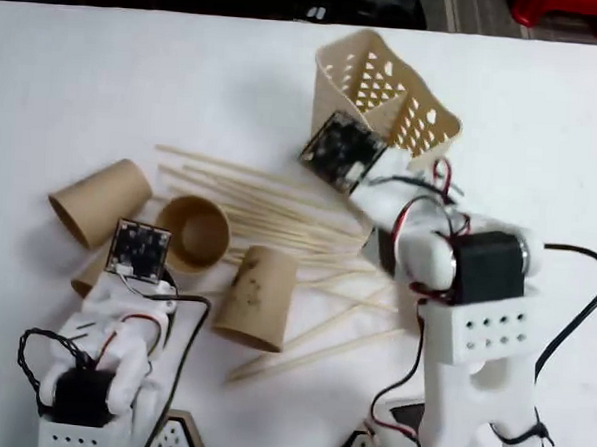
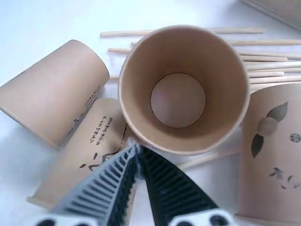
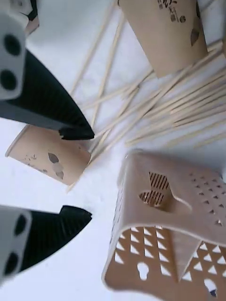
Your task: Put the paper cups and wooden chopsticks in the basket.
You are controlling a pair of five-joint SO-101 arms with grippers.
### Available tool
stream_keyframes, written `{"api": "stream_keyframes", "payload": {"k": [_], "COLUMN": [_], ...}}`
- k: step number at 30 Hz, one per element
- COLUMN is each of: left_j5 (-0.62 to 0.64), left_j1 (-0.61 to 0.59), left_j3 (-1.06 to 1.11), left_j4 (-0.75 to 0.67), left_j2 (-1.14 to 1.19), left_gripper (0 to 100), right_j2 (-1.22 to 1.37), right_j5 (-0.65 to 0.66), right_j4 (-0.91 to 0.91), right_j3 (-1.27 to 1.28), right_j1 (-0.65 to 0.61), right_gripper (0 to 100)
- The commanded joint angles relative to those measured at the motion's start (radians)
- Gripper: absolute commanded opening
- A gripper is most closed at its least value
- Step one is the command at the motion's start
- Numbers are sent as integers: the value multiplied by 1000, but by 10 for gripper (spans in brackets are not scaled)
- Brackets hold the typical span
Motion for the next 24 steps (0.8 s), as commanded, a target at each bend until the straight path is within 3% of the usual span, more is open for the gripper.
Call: {"api": "stream_keyframes", "payload": {"k": [1,5,11,19,24], "left_j5": [-14,-9,-5,-5,-5], "left_j1": [-7,-64,-147,-176,-176], "left_j3": [-23,-51,-66,-69,-77], "left_j4": [-28,-21,-21,-26,-25], "left_j2": [-1,-1,-1,-1,-1], "left_gripper": [27,26,26,24,24], "right_j2": [-44,-47,-45,22,194], "right_j5": [-83,-250,-525,-549,-549], "right_j4": [-12,-114,-406,-694,-817], "right_j3": [63,163,267,388,387], "right_j1": [-68,-216,-380,-568,-595], "right_gripper": [234,234,236,236,236]}}
